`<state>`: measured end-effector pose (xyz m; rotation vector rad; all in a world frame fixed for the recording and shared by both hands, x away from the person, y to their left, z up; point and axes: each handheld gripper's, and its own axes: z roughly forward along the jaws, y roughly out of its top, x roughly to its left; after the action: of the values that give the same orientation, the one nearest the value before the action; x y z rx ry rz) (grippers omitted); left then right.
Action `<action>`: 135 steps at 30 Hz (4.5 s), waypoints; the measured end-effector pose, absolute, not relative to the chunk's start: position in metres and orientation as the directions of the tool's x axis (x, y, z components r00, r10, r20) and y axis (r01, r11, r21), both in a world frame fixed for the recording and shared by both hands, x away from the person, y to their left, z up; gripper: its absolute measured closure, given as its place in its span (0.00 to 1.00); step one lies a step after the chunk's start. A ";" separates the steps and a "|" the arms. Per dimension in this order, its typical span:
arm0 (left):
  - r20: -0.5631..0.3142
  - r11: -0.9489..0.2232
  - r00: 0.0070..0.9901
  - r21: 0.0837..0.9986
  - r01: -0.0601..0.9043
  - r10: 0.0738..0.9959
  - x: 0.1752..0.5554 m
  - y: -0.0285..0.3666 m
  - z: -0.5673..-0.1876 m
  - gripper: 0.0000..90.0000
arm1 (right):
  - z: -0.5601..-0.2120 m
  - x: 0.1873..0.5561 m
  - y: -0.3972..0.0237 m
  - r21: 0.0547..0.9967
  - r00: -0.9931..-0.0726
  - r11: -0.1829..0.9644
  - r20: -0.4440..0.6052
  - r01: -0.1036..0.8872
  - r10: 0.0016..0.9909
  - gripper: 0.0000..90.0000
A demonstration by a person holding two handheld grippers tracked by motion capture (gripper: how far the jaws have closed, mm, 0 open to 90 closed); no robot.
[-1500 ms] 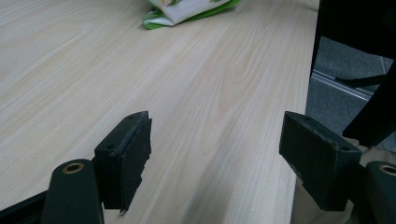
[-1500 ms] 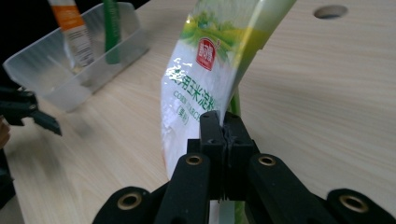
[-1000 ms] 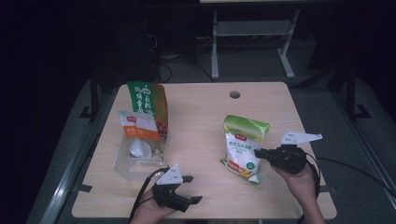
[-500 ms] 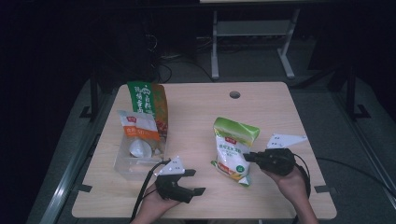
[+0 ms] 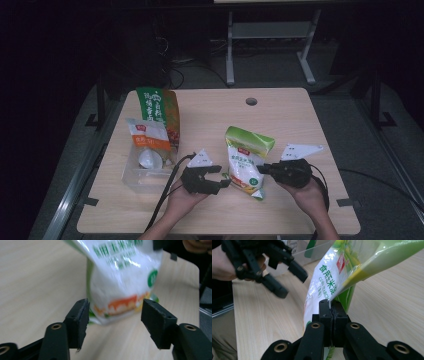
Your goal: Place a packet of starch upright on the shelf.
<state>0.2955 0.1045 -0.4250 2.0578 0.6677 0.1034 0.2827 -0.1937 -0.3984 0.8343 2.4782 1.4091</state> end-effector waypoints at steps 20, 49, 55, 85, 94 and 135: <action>-0.207 -0.370 0.827 0.819 0.439 0.523 0.314 0.098 -0.418 0.99 | -0.400 0.289 -0.177 0.832 -0.840 0.428 0.082 0.354 0.536 0.98; -0.161 -0.358 0.822 0.842 0.403 0.546 0.277 0.121 -0.419 0.99 | -0.397 0.305 -0.143 0.801 -0.863 0.452 0.151 0.393 0.482 0.89; -0.118 -0.375 0.823 0.848 0.374 0.555 0.273 0.123 -0.417 0.90 | -0.397 0.303 -0.144 0.807 -0.860 0.442 0.150 0.392 0.489 0.95; -0.175 -0.407 0.853 0.820 0.403 0.491 0.220 0.164 -0.424 0.47 | -0.369 0.307 -0.118 0.800 -0.872 0.445 0.187 0.402 0.451 0.99; -0.136 -0.452 0.888 0.821 0.349 0.439 0.207 0.166 -0.425 0.41 | -0.358 0.311 -0.103 0.787 -0.877 0.471 0.177 0.399 0.447 0.99; -0.100 -0.480 0.922 0.829 0.286 0.375 0.195 0.155 -0.433 0.40 | -0.279 0.340 0.018 0.827 -0.952 0.494 0.149 0.268 0.267 1.00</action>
<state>0.1951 0.1554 -0.4329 2.1028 0.4704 0.1155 0.3396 0.0177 -0.2790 0.4868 2.7159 1.5042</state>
